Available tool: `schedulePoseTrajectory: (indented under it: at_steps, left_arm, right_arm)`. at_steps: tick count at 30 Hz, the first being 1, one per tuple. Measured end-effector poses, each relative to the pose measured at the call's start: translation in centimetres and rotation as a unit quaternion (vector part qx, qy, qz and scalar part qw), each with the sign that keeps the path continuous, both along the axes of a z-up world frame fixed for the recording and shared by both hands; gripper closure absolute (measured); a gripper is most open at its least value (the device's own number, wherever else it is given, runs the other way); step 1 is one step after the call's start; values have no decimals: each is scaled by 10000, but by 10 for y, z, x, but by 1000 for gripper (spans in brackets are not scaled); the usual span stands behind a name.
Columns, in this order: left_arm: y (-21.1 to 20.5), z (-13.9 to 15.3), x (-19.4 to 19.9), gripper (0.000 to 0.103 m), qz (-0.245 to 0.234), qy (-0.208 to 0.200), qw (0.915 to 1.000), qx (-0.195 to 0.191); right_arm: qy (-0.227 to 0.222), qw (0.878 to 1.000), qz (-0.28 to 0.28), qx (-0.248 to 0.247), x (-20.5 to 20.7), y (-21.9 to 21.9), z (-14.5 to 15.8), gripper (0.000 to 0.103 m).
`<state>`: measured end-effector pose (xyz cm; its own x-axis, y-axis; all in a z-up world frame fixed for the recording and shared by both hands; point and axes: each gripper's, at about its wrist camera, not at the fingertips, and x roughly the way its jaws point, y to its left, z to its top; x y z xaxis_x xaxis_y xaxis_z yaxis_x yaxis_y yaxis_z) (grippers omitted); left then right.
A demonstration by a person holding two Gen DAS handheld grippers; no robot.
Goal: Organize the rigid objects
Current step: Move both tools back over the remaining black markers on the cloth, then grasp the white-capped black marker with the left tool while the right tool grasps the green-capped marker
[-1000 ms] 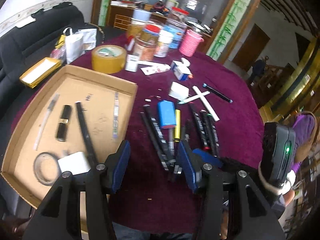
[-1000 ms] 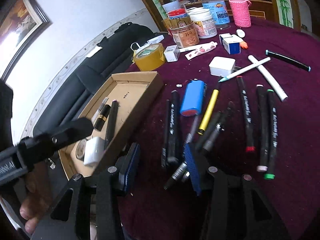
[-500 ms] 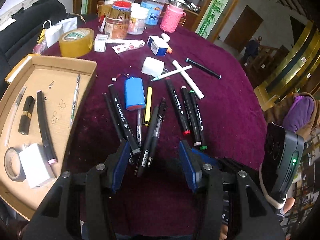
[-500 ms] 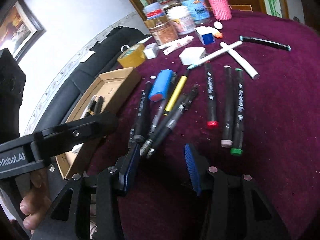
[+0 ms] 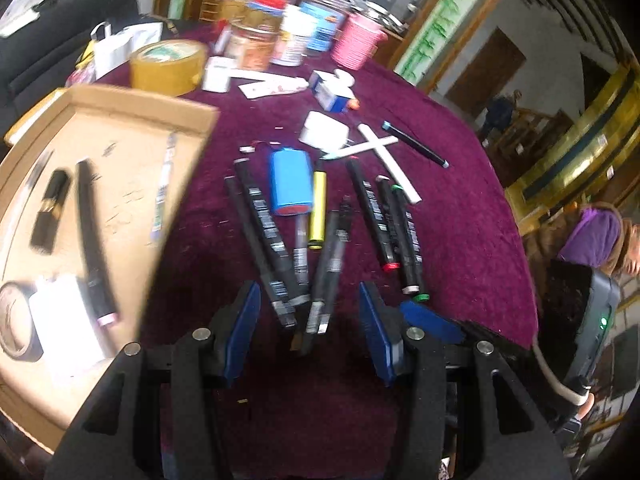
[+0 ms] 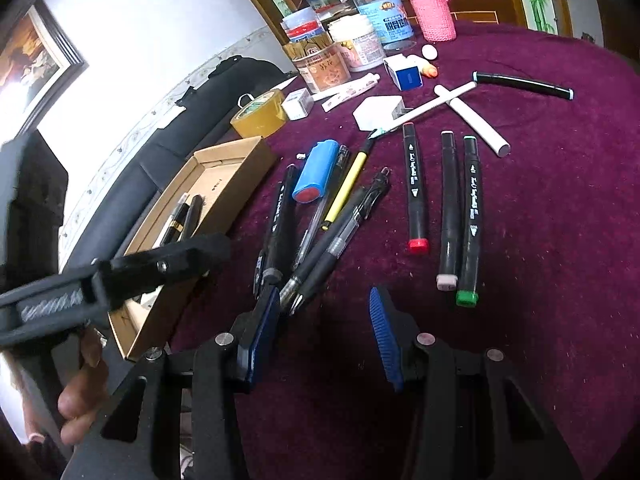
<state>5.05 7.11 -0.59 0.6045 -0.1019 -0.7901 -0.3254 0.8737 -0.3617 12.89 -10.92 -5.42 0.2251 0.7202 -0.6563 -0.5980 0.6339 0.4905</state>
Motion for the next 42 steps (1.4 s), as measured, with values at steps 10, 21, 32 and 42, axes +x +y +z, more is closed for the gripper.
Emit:
schedulePoseTrajectory:
  at_steps: [10,21,32,42]
  left_arm:
    - [16,-8,7,55,52,-48,9995,-303]
    - [-21,-12,40,55,-538,72,9985,-92]
    - [-39,-13,85,55,-829,193,9963,-118]
    - [-62,-20,132,55,-1130,490,9924,-14]
  right_arm:
    - [-446,9984,-185,-297,4,-5,13,61]
    - [78,9930,-1072,-489,86,-25,-4,84]
    - [-319,9889,-1004,-1049,86,-8,-15,89]
    - [144,9854,-1476,-840,99,-36,-24,90]
